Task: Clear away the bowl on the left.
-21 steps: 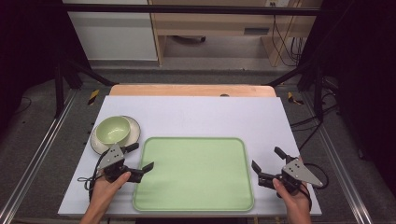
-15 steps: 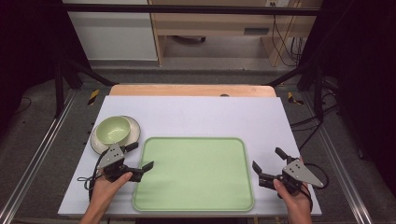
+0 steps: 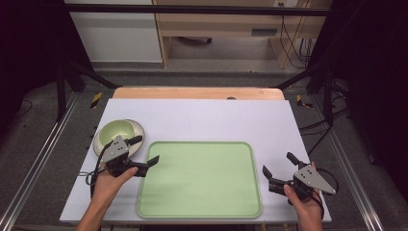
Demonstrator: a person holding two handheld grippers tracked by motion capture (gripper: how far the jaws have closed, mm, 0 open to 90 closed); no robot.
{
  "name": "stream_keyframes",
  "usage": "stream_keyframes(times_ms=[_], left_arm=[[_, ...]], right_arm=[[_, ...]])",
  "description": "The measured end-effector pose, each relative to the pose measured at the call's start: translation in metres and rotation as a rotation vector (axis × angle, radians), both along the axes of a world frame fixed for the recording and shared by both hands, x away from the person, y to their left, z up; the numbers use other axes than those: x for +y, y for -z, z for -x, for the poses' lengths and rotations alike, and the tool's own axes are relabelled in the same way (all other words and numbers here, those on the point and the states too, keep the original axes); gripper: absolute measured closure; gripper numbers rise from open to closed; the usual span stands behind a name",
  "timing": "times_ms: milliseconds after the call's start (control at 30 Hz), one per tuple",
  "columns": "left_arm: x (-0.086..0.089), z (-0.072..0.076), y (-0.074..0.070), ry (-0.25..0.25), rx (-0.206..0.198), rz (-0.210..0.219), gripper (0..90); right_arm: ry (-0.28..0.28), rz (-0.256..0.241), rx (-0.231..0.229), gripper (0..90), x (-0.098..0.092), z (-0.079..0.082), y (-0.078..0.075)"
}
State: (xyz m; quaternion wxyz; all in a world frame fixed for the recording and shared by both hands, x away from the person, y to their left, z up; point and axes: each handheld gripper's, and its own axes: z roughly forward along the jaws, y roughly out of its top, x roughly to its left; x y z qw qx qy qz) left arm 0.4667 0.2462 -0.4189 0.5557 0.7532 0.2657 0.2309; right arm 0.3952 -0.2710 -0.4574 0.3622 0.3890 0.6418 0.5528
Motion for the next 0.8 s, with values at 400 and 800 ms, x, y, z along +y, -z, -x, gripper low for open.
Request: stream_keyframes(times_ms=[400, 800], left_arm=[[0.000, -0.034, -0.041, -0.054, -0.056, 0.004, 4.0], [0.051, -0.039, -0.040, -0.235, -0.044, -0.018, 4.4]], right_arm=[[0.015, -0.004, 0.018, 2.6, 0.005, 0.001, 0.000], [0.012, 0.005, 0.021, 2.6, 0.008, 0.000, -0.001]])
